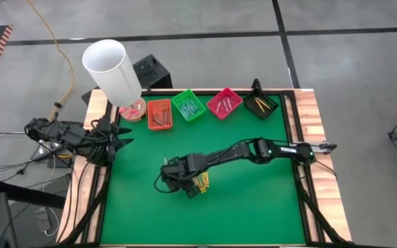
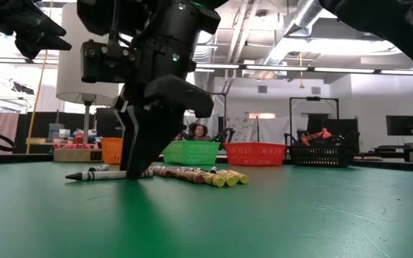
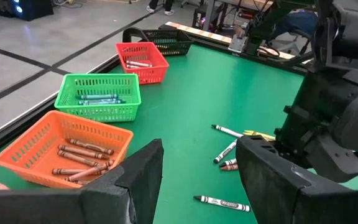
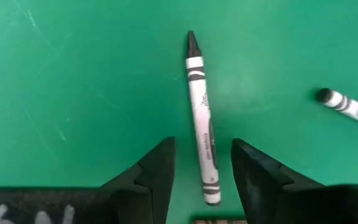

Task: Sort crayons
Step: Put the black crayon into the red bin

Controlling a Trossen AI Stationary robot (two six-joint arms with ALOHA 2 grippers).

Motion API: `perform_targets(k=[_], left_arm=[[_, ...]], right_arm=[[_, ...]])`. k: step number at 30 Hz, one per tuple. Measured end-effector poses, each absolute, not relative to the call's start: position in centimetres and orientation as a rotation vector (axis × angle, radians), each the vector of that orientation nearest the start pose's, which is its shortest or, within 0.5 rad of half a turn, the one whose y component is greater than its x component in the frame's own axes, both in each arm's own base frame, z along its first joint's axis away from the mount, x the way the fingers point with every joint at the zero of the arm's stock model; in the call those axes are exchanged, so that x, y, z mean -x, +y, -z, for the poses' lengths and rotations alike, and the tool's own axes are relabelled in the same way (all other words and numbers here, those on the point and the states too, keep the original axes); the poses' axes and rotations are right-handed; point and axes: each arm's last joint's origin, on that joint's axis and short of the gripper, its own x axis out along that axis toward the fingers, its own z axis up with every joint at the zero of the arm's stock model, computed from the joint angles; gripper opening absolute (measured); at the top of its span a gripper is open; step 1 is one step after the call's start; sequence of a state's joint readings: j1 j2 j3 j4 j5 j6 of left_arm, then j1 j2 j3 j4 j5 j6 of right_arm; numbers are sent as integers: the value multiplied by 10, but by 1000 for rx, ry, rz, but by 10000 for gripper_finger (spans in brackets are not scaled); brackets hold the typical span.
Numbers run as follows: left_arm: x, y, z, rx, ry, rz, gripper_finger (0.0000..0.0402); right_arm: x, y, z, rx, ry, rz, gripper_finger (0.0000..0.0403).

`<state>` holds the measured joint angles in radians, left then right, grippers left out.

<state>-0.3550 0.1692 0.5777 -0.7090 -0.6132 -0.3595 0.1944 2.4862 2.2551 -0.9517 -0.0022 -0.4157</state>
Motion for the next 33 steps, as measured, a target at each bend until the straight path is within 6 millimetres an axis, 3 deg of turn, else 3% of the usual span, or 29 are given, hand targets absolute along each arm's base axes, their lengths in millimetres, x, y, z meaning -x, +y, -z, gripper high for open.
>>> perform_targets(k=[6, 17, 22, 27, 33], left_arm=[[-51, -1, -273, 215, 217, -300, 192], [-51, -1, -273, 215, 217, -300, 192], [-51, -1, -273, 215, 217, -300, 192], [-51, -1, -273, 215, 217, -300, 192], [-51, -1, -273, 215, 217, -300, 192]], right_arm=[[-508, 100, -176, 475, 1141, -412, 157], [-506, 92, -175, 442, 1182, -396, 17], [-506, 90, -176, 406, 1186, -371, 7], [-507, 87, -191, 404, 1178, -342, 3], [-502, 68, -232, 343, 1118, -276, 3]])
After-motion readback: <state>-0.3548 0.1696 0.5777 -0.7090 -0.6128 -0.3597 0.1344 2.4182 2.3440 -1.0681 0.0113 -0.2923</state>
